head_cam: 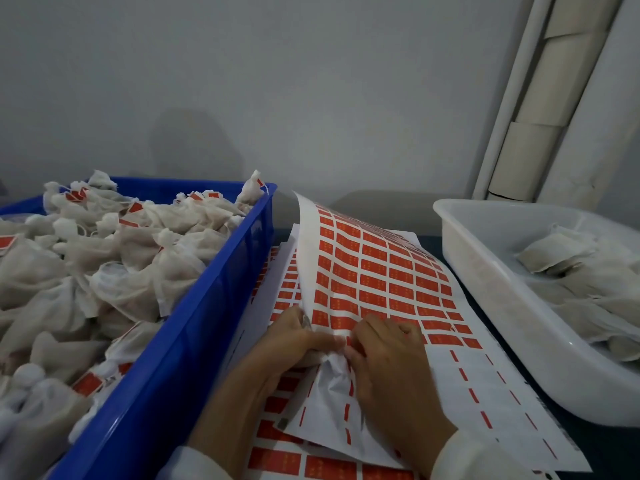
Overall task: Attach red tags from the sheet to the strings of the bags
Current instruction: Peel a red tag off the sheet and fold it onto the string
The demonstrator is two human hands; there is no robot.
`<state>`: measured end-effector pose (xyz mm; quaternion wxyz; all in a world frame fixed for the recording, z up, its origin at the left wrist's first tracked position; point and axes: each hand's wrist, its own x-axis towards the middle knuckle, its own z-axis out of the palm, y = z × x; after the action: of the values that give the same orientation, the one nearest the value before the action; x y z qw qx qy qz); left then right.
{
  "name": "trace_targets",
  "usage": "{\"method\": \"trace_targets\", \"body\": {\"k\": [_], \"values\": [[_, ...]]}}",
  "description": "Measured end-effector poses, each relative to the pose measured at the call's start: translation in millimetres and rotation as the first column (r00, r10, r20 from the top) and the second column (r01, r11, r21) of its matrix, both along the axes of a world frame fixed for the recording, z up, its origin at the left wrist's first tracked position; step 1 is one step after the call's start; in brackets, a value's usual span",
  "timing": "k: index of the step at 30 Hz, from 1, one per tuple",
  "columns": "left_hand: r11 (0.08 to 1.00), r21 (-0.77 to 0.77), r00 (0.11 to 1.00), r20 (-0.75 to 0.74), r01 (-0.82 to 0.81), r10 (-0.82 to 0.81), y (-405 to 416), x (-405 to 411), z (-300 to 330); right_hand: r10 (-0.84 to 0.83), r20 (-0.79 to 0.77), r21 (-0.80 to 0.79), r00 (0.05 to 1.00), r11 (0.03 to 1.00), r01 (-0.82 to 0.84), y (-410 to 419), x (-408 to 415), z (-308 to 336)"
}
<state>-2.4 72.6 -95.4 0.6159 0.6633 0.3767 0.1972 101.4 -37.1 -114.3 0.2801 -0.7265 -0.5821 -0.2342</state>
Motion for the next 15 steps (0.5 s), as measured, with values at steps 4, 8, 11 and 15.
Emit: {"method": "trace_targets", "body": {"k": [4, 8, 11, 15], "values": [[1.0, 0.002, 1.0, -0.017, -0.003, 0.004, 0.3, 0.2, 0.9, 0.002, -0.016, 0.051, 1.0, 0.999, -0.001, 0.7, 0.8, -0.8], [1.0, -0.004, 0.999, -0.043, -0.016, 0.016, 1.4, 0.7, 0.5, 0.028, -0.157, -0.004, 0.987, 1.0, -0.029, -1.1, 1.8, -0.8], [0.999, 0.006, 0.997, -0.069, -0.042, 0.042, 2.8, 1.4, 0.5, 0.043, -0.4, -0.148, 0.915, 0.983, -0.112, -1.3, 8.2, -5.7], [0.996, 0.044, 0.989, -0.122, -0.073, 0.078, 3.3, 1.6, 2.8, 0.052, -0.498, -0.122, 0.866, 0.984, -0.129, 0.7, 13.9, -9.1]]}}
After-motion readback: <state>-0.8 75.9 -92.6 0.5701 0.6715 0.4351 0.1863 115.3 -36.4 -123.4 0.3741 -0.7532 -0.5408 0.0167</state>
